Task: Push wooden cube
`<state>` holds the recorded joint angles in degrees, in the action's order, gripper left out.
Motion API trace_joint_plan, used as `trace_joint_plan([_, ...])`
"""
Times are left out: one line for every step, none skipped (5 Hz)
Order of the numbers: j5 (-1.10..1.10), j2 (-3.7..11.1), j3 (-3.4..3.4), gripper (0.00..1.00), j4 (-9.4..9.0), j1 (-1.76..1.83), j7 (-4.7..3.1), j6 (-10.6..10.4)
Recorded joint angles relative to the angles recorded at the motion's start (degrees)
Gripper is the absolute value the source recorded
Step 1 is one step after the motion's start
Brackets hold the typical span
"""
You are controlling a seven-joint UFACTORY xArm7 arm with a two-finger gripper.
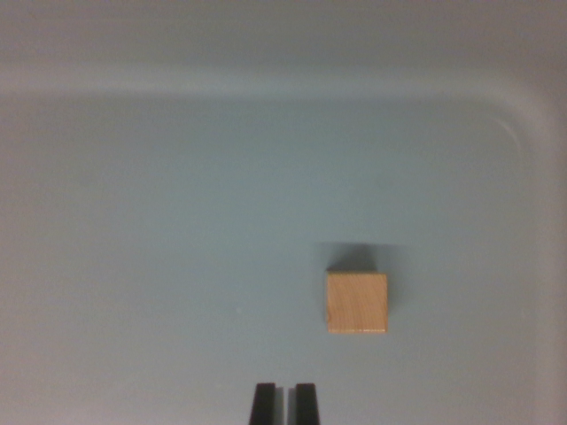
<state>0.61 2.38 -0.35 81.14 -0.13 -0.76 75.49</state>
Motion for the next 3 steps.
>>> trace_joint_plan([0.00, 0.00, 0.00, 0.00, 0.00, 0.00, 0.00, 0.00])
trace_joint_plan([0.02, 0.90, -0.24, 0.00, -1.97, -0.14, -0.30, -2.52])
trace_joint_plan([0.02, 0.90, -0.24, 0.00, -1.97, -0.14, -0.30, -2.52])
